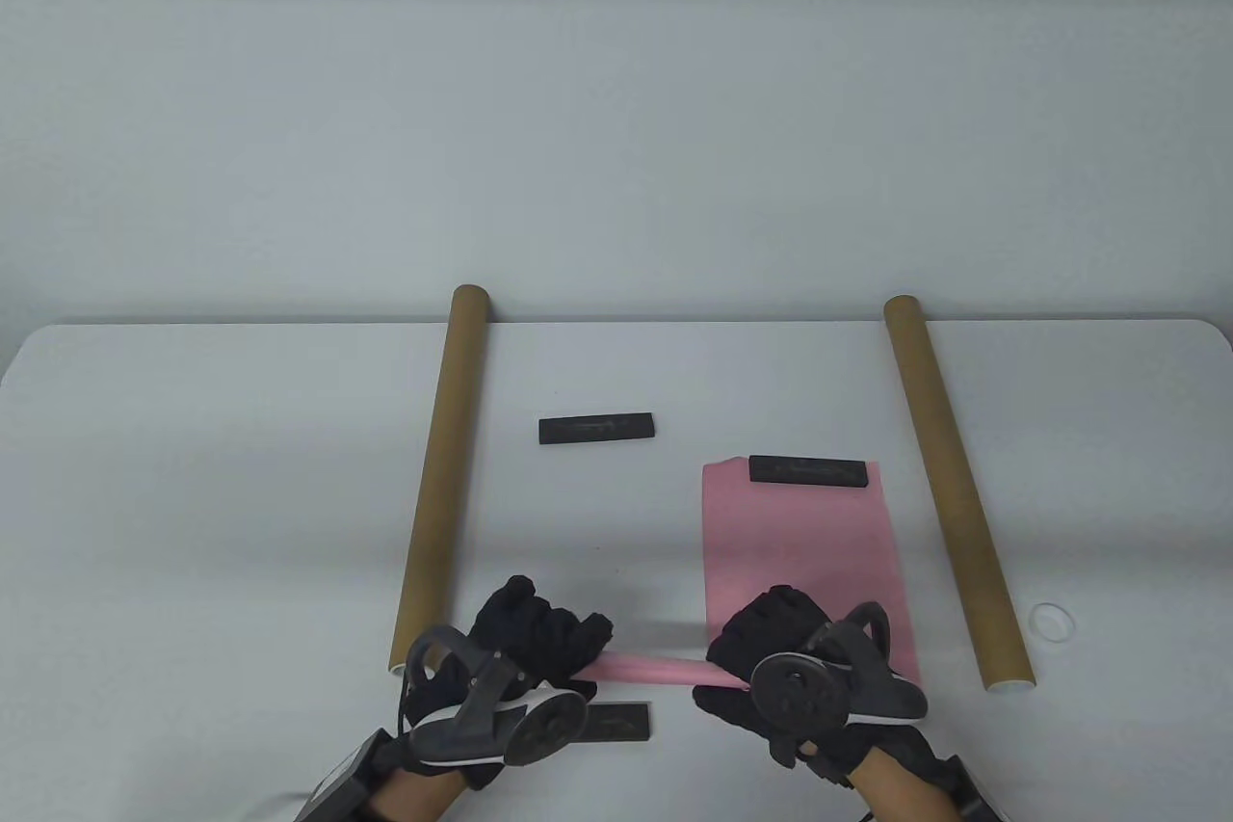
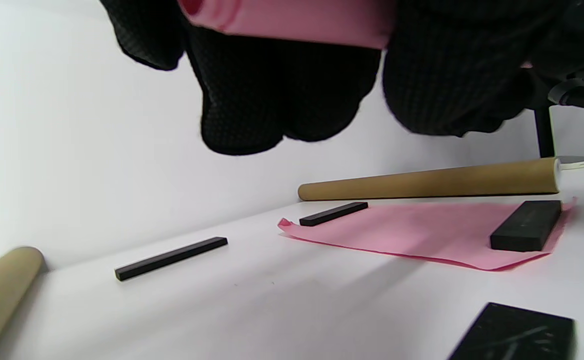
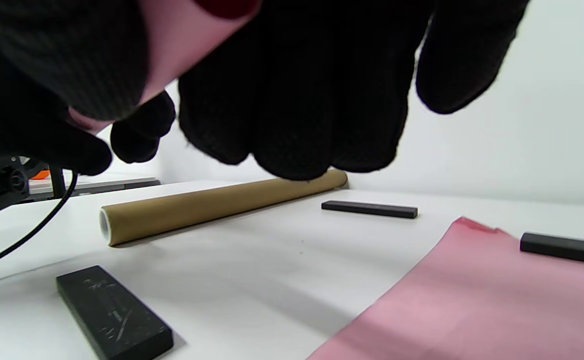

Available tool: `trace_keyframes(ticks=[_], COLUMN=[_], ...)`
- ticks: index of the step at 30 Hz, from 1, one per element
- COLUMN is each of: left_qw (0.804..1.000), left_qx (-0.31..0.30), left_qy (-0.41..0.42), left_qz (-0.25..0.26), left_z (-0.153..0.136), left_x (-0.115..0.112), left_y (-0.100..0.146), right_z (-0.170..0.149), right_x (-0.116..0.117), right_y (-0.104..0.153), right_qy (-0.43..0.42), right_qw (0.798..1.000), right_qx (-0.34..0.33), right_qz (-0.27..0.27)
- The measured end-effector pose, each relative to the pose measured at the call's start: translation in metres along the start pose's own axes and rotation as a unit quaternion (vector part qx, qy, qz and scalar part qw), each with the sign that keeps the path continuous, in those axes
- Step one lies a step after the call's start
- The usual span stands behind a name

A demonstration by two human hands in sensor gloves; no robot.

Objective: Roll up papers and store in mailing tubes

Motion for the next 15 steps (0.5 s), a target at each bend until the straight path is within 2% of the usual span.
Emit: trace_keyframes(ticks=[4, 7, 8, 10, 11, 13, 15], left_qw=[0.999, 0.997, 0.994, 0.992, 0.989, 0.982, 0.977], left_qx=[0.004, 0.019, 0.029, 0.048, 0.058, 0.066, 0.053], left_qy=[0.031, 0.073, 0.095, 0.116, 0.137, 0.176, 0.207], left_qz=[-0.024, -0.036, -0.038, -0.027, -0.017, -0.004, 0.001], left_z=[-0.003, -0.012, -0.017, -0.027, -0.034, -0.041, -0.042], left_x=[-0.006, -0.011, -0.012, -0.011, -0.009, -0.006, -0.005], left_y=[-0.001, -0.001, 0.000, 0.001, 0.002, 0.004, 0.005], right_z=[0.000, -0.007, -0.014, -0.030, -0.041, -0.055, -0.058], right_x=[-0.001, -0.007, -0.013, -0.021, -0.024, -0.024, -0.017], right_y=[0.001, 0.003, 0.006, 0.013, 0.016, 0.020, 0.019], right_qy=[-0.007, -0.037, -0.069, -0.147, -0.205, -0.280, -0.332], right_qw=[1.000, 0.998, 0.995, 0.980, 0.965, 0.942, 0.927], right_qx=[0.000, 0.016, 0.031, 0.064, 0.081, 0.099, 0.091], right_qz=[-0.006, -0.040, -0.069, -0.120, -0.142, -0.157, -0.148])
Point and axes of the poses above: the tracker on the back of each hand, its own z axis roughly to the thumb side, its own y axis roughly from the fingertips to the wrist, x = y × z, the point moved 5 cm from there along -y, roughly from the wrist to the fingertips, and after that the axes turned 4 degrees about y, right-handed, at the moved point
